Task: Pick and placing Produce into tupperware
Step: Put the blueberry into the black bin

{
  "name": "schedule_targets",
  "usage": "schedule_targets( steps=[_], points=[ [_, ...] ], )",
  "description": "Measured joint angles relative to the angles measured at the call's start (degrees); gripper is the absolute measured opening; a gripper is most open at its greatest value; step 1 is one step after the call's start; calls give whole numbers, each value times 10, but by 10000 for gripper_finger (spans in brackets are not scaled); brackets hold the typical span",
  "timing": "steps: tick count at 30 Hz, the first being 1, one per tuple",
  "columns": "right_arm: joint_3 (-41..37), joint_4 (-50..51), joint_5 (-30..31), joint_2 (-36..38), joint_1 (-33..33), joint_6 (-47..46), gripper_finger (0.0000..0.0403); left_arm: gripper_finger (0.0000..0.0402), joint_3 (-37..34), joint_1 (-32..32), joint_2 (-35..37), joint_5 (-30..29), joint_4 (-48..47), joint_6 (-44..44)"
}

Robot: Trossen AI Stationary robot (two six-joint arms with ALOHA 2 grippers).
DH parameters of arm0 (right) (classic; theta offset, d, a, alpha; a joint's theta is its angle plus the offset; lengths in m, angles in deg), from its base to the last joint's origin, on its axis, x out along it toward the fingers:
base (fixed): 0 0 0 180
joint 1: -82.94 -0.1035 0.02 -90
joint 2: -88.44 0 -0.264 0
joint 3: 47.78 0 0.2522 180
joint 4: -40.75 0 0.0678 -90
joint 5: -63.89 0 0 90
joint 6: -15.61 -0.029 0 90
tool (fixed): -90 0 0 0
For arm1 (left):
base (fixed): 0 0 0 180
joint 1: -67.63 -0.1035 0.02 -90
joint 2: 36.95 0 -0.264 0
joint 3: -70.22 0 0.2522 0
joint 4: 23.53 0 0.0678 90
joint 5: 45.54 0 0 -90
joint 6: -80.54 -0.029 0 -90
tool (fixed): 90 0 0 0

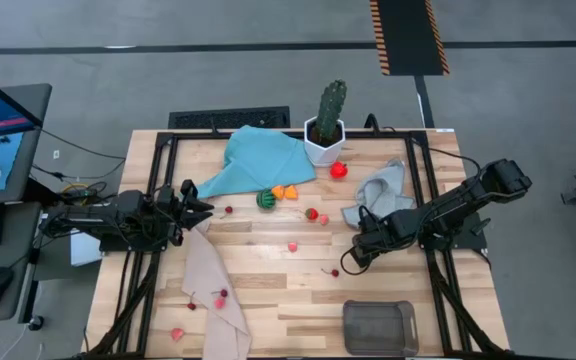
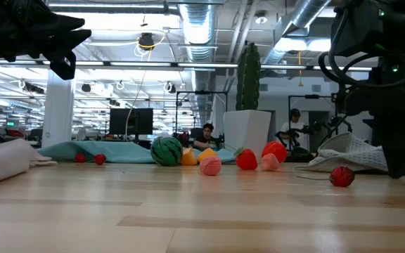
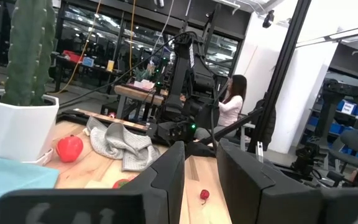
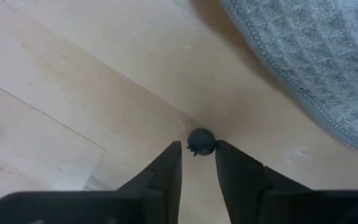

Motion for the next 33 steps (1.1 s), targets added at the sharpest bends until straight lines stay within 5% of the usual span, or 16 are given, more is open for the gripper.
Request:
schedule_targets(
  steps=[33],
  points=[
    [0, -1, 13, 1, 1, 27, 66, 85, 0, 0, 0, 0, 0, 9]
  ],
)
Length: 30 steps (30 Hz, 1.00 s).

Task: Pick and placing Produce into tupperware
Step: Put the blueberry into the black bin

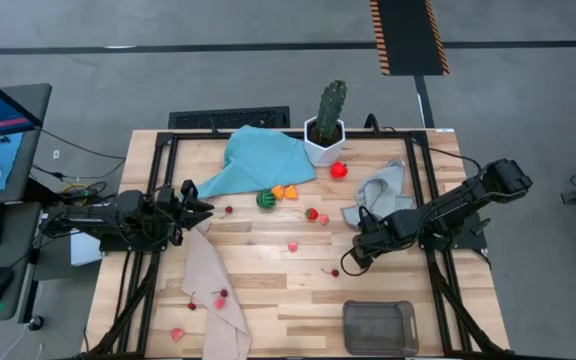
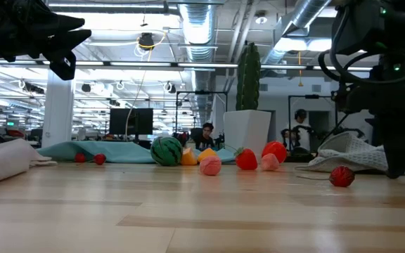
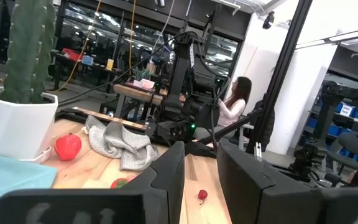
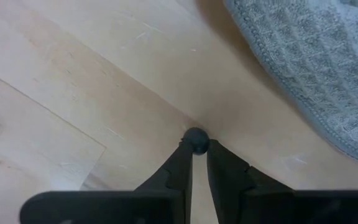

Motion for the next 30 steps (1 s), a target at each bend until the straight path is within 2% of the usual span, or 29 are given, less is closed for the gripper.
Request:
schedule_targets(
  steps=[8, 20, 30],
  points=[
    [6, 0, 12, -1, 4, 18, 65, 85, 0, 0, 0, 0, 0, 0],
    [78, 15, 12, -2, 14, 64, 65, 85, 0, 0, 0, -1, 0, 0],
    [153, 73, 8, -1, -34, 58, 65, 85, 0, 0, 0, -2, 0, 9]
  ],
)
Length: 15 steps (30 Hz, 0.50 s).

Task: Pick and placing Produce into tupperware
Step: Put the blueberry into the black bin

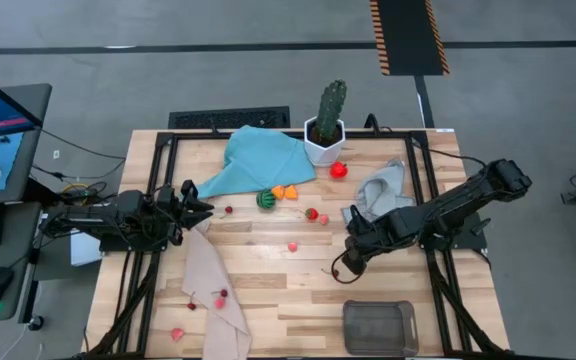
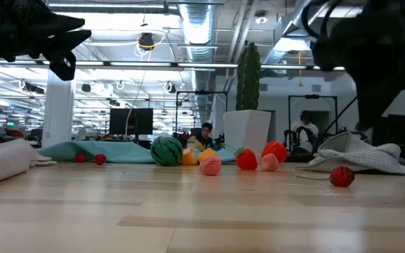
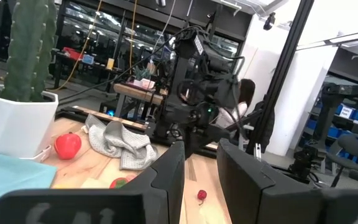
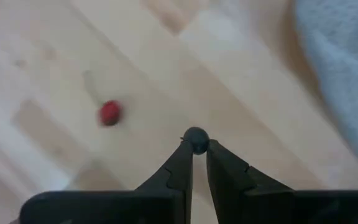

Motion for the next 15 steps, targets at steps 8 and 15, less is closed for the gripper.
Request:
schedule_targets(
  steps=[8, 15],
  points=[
    [43, 9, -4, 0, -71, -61, 65, 85, 0, 0, 0, 0, 0, 2],
    [55, 6, -1, 0, -133, -145, 65, 85, 0, 0, 0, 0, -8, 2]
  ],
)
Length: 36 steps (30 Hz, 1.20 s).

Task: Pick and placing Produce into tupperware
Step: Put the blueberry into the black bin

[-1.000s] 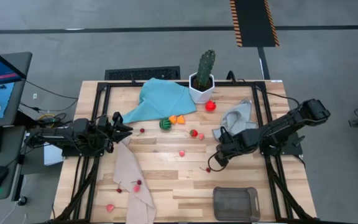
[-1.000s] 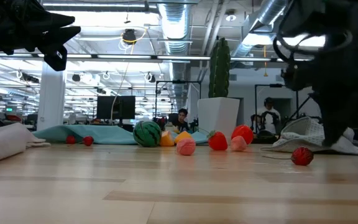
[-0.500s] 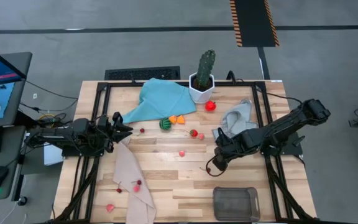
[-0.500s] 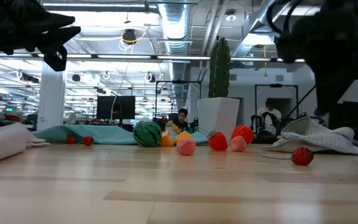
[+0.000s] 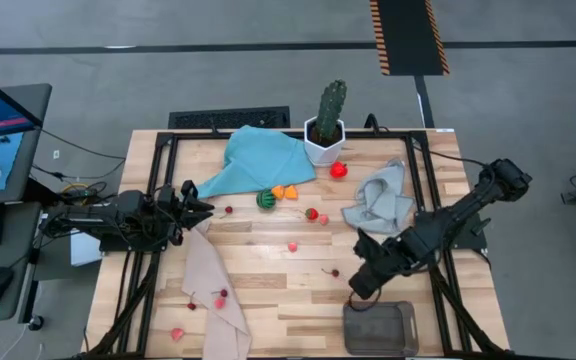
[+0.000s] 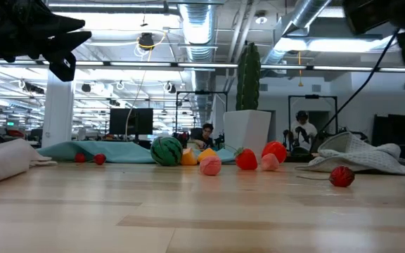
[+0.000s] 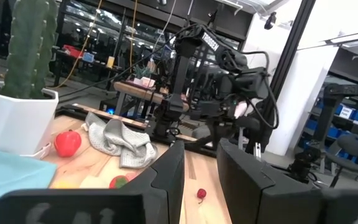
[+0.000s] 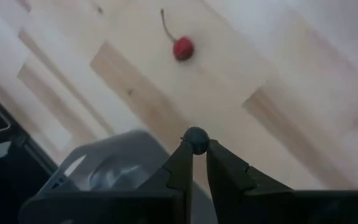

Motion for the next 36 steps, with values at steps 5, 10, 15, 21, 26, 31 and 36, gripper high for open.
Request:
schedule_targets(
  steps=[5, 10, 15, 21, 26, 31, 36],
  points=[
    [0, -21, 5, -4, -41, -57, 65, 85, 0, 0, 0, 0, -7, 0],
    [1, -95, 3, -33, -74, -85, 65, 85, 0, 0, 0, 0, -12, 0],
    [18, -140, -7, -72, -93, -98, 65, 85, 0, 0, 0, 0, -12, 0],
    [76, -129, -41, -133, -110, -99, 65, 85, 0, 0, 0, 0, -12, 2],
    [101, -100, -82, -182, -109, -99, 66, 85, 0, 0, 0, 0, -12, 3],
    [103, -101, -102, -198, -104, -99, 66, 85, 0, 0, 0, -11, -12, 6],
    [103, -102, -101, -193, -104, -99, 67, 85, 0, 0, 0, -13, -13, 10]
  ],
)
